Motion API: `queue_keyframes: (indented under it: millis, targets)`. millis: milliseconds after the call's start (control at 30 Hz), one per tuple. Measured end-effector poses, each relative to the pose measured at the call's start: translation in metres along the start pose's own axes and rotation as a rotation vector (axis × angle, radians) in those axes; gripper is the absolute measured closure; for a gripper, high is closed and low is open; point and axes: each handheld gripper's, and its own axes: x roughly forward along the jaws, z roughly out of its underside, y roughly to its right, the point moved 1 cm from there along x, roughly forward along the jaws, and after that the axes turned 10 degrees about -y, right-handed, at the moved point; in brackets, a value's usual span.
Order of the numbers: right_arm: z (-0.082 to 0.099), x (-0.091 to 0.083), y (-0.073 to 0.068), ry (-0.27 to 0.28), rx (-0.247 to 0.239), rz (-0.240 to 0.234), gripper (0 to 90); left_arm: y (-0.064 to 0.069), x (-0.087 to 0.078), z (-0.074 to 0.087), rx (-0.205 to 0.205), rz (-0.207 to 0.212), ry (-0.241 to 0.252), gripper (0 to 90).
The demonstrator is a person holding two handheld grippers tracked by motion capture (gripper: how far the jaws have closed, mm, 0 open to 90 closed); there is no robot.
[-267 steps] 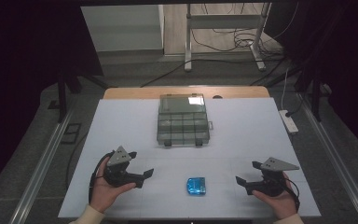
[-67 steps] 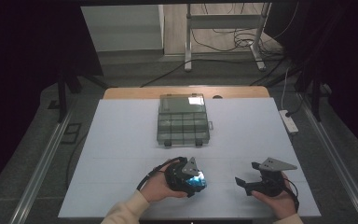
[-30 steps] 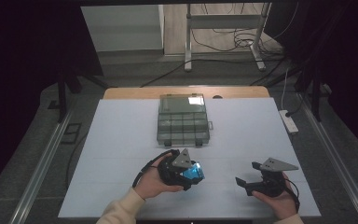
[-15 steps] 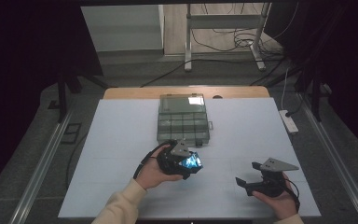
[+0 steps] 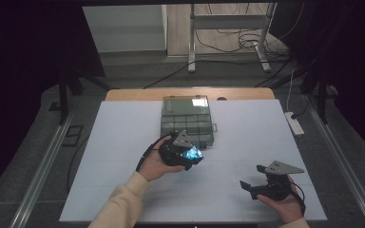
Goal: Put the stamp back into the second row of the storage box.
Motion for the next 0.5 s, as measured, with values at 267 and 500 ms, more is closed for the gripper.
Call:
queue_keyframes:
  millis: [267, 500]
  targets:
    - [0.000, 0.000, 0.000, -0.001, 0.001, -0.001, 7.9, -0.011, 0.002, 0.000, -0.009, -0.016, 0.012, 40.8]
    - [0.000, 0.000, 0.000, -0.001, 0.001, -0.002, 7.9, -0.022, 0.004, -0.001, -0.028, -0.022, -0.006, 40.8]
